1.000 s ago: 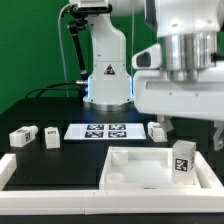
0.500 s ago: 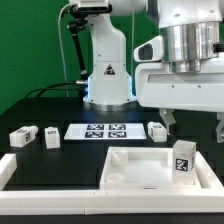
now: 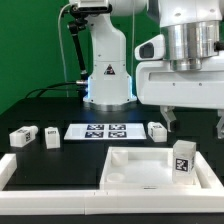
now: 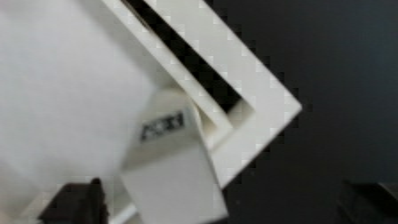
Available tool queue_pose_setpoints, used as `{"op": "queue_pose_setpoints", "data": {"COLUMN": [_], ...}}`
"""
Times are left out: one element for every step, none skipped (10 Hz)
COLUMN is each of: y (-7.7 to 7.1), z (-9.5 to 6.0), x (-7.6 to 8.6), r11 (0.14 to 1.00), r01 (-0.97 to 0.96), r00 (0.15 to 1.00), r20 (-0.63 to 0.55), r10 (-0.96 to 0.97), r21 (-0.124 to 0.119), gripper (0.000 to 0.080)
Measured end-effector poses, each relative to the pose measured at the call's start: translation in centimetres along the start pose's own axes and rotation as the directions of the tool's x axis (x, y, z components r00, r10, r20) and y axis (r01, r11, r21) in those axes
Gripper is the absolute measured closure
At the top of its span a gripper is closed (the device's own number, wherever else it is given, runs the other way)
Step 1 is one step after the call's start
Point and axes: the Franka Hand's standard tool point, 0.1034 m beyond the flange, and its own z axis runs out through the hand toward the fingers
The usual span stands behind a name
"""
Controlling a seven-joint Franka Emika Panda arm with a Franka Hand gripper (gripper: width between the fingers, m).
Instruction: Assemble square table
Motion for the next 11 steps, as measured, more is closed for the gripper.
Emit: {"op": "queue_pose_setpoints", "data": {"y": [0.4, 0.8, 1.2, 1.3, 1.4, 1.4, 1.4, 1.6, 2.6, 4.3, 6.0], "z": [0.0, 0.0, 0.5, 0.6, 0.6, 0.6, 0.6, 0.8, 1.3, 1.8, 2.0], "x": [-1.2, -2.4, -3.0, -2.9, -2.8, -2.8, -2.7, -2.9, -3.7, -4.6, -5.6], "r11": [1.000, 0.999, 0.990, 0.975, 0.962, 0.938, 0.907, 0.877, 0.836, 0.785, 0.754], "r01": [0.006, 0.052, 0.141, 0.219, 0.271, 0.345, 0.421, 0.479, 0.548, 0.617, 0.654], "r00": [1.000, 0.999, 0.990, 0.975, 0.962, 0.938, 0.907, 0.878, 0.837, 0.786, 0.756], "r20": [0.012, 0.012, -0.015, -0.012, -0.012, -0.010, -0.007, -0.004, 0.005, 0.020, 0.036], "r10": [-0.006, -0.052, -0.142, -0.220, -0.271, -0.346, -0.421, -0.479, -0.548, -0.617, -0.653], "r21": [-0.006, -0.013, -0.021, -0.026, -0.027, -0.029, -0.030, -0.031, -0.038, -0.047, -0.052], "gripper": [0.0150, 0.0150, 0.0150, 0.0150, 0.0150, 0.0150, 0.0150, 0.0150, 0.0150, 0.0150, 0.0150]}}
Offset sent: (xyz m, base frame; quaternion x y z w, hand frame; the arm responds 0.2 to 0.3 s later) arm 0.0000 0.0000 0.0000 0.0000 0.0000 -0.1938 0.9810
